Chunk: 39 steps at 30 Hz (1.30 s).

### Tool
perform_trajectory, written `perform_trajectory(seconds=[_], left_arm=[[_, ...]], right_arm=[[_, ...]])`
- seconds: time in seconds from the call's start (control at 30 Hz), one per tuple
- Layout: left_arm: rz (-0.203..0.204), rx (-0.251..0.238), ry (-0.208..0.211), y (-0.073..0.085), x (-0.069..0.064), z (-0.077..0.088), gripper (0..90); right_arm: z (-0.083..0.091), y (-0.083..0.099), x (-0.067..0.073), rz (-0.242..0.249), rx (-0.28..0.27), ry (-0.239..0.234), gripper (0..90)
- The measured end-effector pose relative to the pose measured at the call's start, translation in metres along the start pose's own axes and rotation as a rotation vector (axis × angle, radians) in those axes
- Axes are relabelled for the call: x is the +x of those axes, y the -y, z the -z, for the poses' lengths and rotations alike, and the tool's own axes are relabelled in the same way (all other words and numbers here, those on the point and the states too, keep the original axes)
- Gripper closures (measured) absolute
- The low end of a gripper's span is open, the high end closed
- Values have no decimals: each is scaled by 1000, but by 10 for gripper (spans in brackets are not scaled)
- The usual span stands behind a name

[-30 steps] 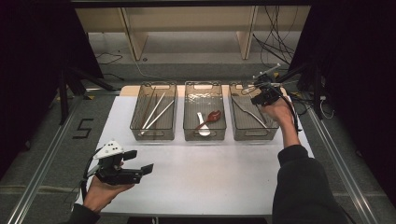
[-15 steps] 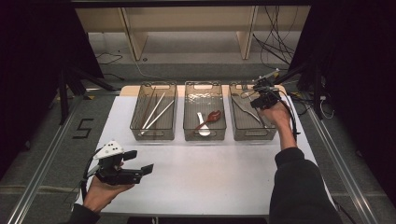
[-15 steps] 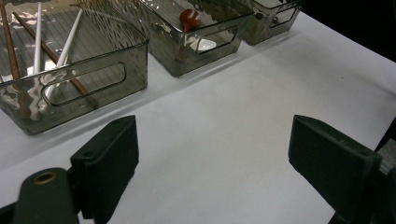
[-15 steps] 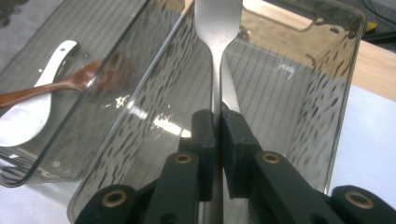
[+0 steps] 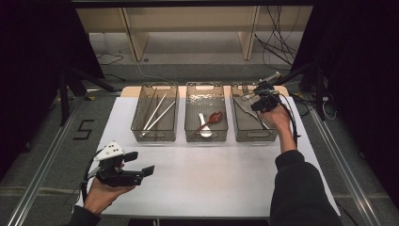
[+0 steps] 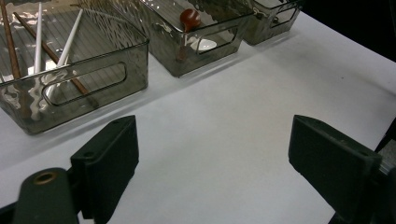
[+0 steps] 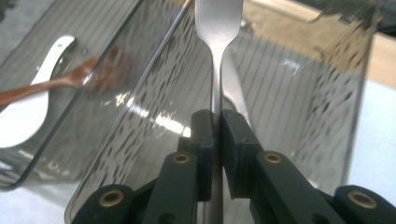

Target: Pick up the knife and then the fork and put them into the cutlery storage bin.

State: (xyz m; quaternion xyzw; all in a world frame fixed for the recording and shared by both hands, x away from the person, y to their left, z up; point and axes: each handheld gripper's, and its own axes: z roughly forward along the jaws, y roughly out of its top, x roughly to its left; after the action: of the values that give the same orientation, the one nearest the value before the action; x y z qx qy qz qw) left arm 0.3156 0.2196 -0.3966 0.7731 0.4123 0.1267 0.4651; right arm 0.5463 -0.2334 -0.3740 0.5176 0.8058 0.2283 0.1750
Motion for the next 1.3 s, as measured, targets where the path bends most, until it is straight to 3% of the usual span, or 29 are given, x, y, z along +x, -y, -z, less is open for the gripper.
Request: perform_trajectory(seconds=[0.1, 0.23, 0.37, 0.63, 0.8, 0.93, 1.07, 1.3], left_arm=[[0, 0, 0, 0, 0, 0, 155], [1, 2, 1, 0, 0, 0, 156], [2, -3, -1, 0, 0, 0, 155], [3, -4, -2, 0, 0, 0, 155], [3, -1, -1, 0, 0, 0, 155], [8, -7, 2, 0, 0, 0, 155], [15, -13, 7, 0, 1, 0, 155], [21, -17, 10, 0, 1, 0, 155]], right_arm=[[-2, 1, 0, -16, 9, -13, 699], [3, 0, 2, 8, 12, -15, 625], [10, 2, 4, 0, -8, -32, 544], [31, 19, 11, -25, -101, -106, 436], [46, 37, 20, -44, -184, -180, 392], [58, 51, 32, -11, -224, -193, 354], [71, 68, 42, -20, -279, -227, 345], [77, 88, 52, -8, -301, -261, 326]])
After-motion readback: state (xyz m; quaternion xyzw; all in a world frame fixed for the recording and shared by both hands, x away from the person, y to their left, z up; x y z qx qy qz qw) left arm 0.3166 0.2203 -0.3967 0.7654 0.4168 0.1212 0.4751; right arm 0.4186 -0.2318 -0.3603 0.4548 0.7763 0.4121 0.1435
